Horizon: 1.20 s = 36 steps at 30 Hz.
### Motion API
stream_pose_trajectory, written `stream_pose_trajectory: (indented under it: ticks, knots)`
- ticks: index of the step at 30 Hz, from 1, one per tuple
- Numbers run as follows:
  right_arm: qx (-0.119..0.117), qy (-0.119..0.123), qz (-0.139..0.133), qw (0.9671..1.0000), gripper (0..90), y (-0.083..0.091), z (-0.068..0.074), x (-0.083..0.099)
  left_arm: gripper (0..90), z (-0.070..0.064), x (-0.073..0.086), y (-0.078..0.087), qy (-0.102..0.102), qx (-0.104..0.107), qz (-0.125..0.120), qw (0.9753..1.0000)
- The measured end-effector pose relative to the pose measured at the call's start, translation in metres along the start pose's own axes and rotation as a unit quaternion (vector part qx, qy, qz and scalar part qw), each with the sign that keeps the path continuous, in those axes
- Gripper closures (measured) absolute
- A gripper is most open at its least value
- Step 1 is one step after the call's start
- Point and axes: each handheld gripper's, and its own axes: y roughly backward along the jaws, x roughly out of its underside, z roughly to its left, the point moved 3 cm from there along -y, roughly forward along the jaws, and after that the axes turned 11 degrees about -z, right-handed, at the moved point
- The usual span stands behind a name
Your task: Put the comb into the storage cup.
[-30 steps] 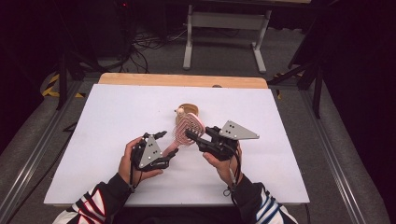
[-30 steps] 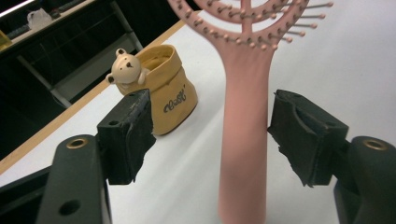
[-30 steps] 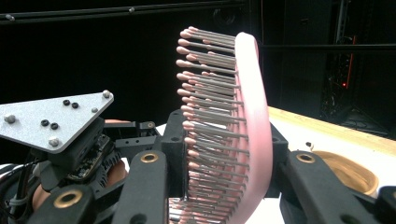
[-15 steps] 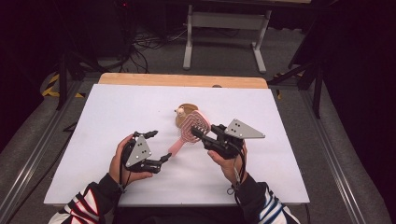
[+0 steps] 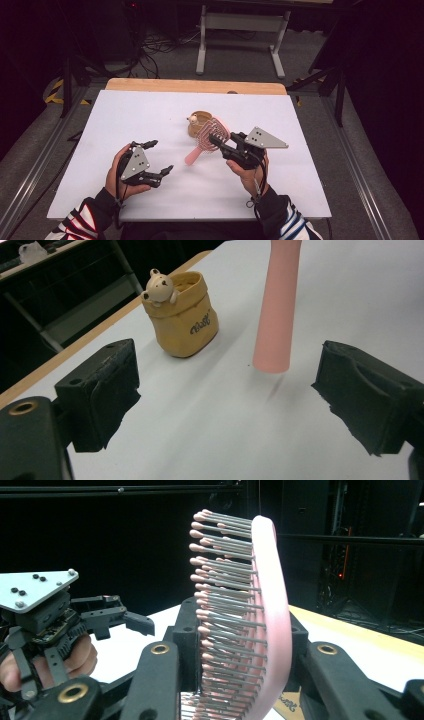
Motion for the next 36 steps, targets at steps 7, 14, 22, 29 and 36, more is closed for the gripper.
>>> stream_pose_trajectory:
  ticks: [7,14,22,29,36]
  knots:
    - [0.004,0.006,-0.001,1.0,64.6,0.002,-0.002,-0.002,11.1,0.005,0.008,0.009,0.007,-0.005,-0.001,1.0]
    - [0.006,0.009,-0.004,0.9999,64.6,0.003,-0.003,-0.004,9.8,0.009,0.015,0.02,0.016,-0.013,-0.004,0.9998]
    - [0.009,0.012,-0.007,0.9999,64.6,0.005,-0.005,-0.007,9.3,0.011,0.022,0.04,0.033,-0.026,-0.011,0.9991]
    - [0.014,0.016,-0.011,0.9997,64.6,0.006,-0.006,-0.01,9.1,0.012,0.029,0.046,0.038,-0.035,-0.007,0.9986]
    - [0.019,0.02,-0.016,0.9995,64.6,0.008,-0.009,-0.014,8.9,0.013,0.033,0.051,0.044,-0.038,-0.002,0.9983]
